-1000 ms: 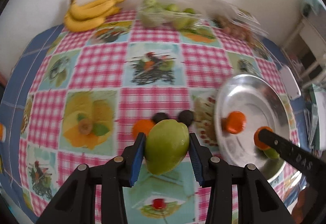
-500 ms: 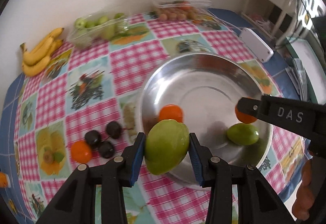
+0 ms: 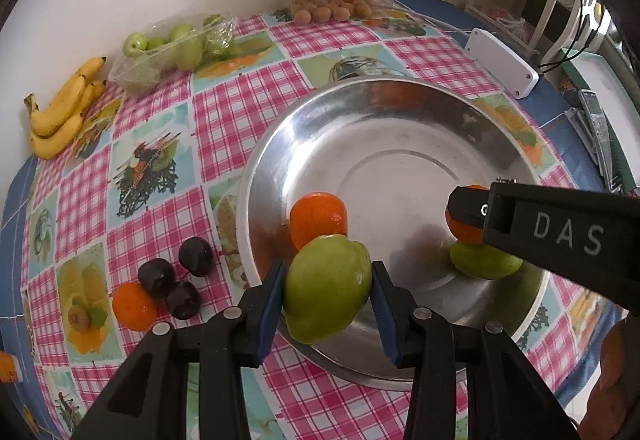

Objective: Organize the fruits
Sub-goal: 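Carry the orange and mango over the steel bowl with both tools, then open the right tool releasing the orange while the left tool releases the mango into the bowl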

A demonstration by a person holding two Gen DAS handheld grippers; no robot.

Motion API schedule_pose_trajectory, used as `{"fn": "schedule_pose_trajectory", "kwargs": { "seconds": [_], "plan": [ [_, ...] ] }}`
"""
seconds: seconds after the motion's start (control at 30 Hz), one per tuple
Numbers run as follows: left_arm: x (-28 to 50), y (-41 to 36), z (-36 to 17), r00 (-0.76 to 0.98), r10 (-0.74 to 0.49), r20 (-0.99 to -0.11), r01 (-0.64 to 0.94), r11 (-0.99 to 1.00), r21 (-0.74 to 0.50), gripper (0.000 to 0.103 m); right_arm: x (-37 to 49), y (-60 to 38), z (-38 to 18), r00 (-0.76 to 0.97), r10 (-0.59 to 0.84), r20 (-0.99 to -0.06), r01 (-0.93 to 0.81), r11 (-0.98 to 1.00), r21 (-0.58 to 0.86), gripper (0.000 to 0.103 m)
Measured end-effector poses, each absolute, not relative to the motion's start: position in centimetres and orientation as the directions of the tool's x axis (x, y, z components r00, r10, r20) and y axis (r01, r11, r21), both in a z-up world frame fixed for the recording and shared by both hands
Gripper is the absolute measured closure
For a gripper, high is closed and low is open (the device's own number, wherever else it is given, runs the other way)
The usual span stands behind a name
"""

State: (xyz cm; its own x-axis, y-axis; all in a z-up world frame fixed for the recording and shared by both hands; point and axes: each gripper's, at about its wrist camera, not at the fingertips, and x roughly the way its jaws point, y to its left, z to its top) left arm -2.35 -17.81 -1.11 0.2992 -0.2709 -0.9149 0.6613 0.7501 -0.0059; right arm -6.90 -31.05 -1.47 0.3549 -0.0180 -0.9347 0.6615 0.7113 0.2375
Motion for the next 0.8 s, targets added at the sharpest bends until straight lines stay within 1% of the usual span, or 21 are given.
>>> {"fn": "schedule_pose_trajectory", "kwargs": {
  "seconds": [0.23, 0.47, 0.53, 0.6, 0.63, 0.67, 0.73, 0.8],
  "plan": [
    [-2.5, -17.8, -0.9, 0.304, -0.288, -0.908, 0.664, 0.747, -0.015, 0.058, -6.5, -30.8, -1.9, 0.340, -0.023, -0.940, 0.654, 0.724, 0.219, 0.066],
    [-2.6, -17.9, -0.7, 0.310, -0.286, -0.907, 0.662, 0.749, -0.010, 0.055, -6.2, -30.7, -1.8, 0.343, -0.030, -0.939, 0.654, 0.726, 0.215, 0.066],
    [-2.6, -17.8, -0.6, 0.313, -0.288, -0.905, 0.658, 0.753, -0.012, 0.054, -6.3, -30.8, -1.6, 0.347, -0.034, -0.937, 0.652, 0.728, 0.215, 0.065],
    [-2.5, -17.7, -0.4, 0.316, -0.291, -0.903, 0.656, 0.755, -0.013, 0.049, -6.4, -30.8, -1.3, 0.352, -0.042, -0.935, 0.652, 0.728, 0.213, 0.060],
    [-2.6, -17.7, -0.2, 0.318, -0.294, -0.901, 0.655, 0.755, -0.016, 0.048, -6.4, -30.9, -1.1, 0.355, -0.047, -0.934, 0.653, 0.728, 0.211, 0.055],
    [-2.5, -17.6, -0.1, 0.319, -0.297, -0.900, 0.653, 0.757, -0.018, 0.047, -6.4, -30.9, -1.0, 0.359, -0.055, -0.932, 0.654, 0.727, 0.209, 0.053],
    [-2.5, -17.6, 0.1, 0.321, -0.300, -0.898, 0.650, 0.760, -0.022, 0.045, -6.5, -30.9, -0.7, 0.365, -0.060, -0.929, 0.652, 0.729, 0.209, 0.052],
    [-2.3, -17.4, 0.3, 0.324, -0.295, -0.899, 0.642, 0.767, -0.021, 0.038, -6.5, -30.9, -0.4, 0.369, -0.065, -0.927, 0.651, 0.730, 0.208, 0.052]
  ]
}}
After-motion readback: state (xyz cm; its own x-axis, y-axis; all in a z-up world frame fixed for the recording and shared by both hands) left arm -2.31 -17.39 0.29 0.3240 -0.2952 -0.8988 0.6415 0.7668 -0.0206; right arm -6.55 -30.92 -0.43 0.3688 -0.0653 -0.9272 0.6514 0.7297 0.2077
